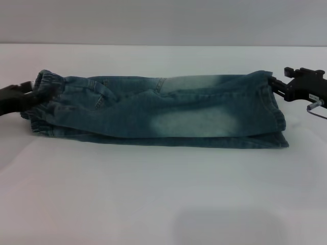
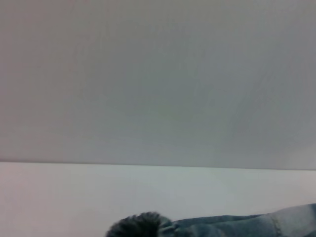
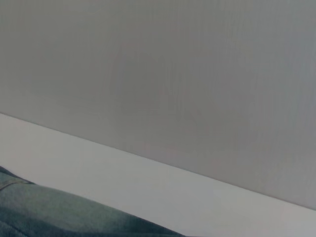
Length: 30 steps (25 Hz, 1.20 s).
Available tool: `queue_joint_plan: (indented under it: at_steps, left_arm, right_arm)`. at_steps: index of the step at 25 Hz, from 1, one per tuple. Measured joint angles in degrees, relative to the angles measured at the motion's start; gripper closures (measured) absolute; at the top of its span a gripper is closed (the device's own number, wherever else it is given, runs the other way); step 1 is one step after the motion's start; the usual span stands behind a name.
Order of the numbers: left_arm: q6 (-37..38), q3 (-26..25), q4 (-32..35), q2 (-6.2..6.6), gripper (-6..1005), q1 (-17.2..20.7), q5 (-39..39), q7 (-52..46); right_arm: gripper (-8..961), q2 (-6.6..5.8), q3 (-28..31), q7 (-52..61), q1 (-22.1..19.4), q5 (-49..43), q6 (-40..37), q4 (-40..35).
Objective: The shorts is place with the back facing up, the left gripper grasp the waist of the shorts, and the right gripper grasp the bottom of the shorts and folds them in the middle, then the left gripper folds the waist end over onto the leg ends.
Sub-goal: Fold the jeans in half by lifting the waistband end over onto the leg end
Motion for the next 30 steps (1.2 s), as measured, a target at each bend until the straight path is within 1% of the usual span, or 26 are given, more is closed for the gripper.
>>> queue_joint_plan:
  at_steps: [2,3,4,8,12,17,21,22,23,24,25,30]
  left_arm:
    - [0.65,-0.09,1.30,0.25,168,1.50,-0.20,0.44]
    - [0.88,-0.14,1.78,0.62,169,2.72,-0.24,1.61]
    - [0.88,-0.15,1.81,0.76,169,3.18,-0.24,2.13]
    - [0.90,-0.19,1.70,1.15,169,4.42,-0.28,4.88]
    - [0.75,-0.20,1.21,1.14,171,5.24,-0.30,9.66]
    - [0.41,0.22,0.95,0.74,176,5.37,0.10,13.15]
    - [0.30,0.29,0.89,0.55,179,5.33,0.52,13.60]
    - [-0.24,0.33,0.88,0.21,180,5.08,1.45,13.92]
    - [-0.47,0.34,0.88,0.14,181,5.01,1.68,13.98]
    - [-1.70,0.38,0.88,-0.27,182,4.82,2.76,14.02]
    - [-1.70,0.38,0.88,-0.27,183,4.82,2.76,14.02]
    - [-5.59,0.42,0.35,-1.35,187,4.17,3.74,14.10]
  right_arm:
    - [458,0.00,0.00,0.00,0.24,0.00,-0.04,0.09]
    - [458,0.03,0.01,-0.01,0.49,0.00,-0.22,0.21]
    - [458,0.03,0.01,0.00,0.55,0.01,-0.43,0.26]
    - [458,0.06,0.01,-0.01,0.75,0.14,-1.31,0.36]
    - [458,0.08,0.02,-0.01,1.11,0.86,-2.01,0.44]
    - [458,0.09,-0.05,0.00,1.21,1.39,-2.59,0.50]
    - [458,0.09,-0.08,0.01,1.12,1.47,-2.88,0.50]
    - [458,0.10,-0.08,0.02,1.08,1.48,-2.88,0.50]
    - [458,0.10,-0.08,0.03,1.06,1.49,-2.89,0.50]
    - [458,0.09,-0.08,0.03,1.02,1.49,-2.93,0.50]
    - [458,0.09,-0.08,0.03,1.02,1.49,-2.93,0.50]
    - [458,0.10,-0.08,0.05,0.91,1.50,-2.95,0.50]
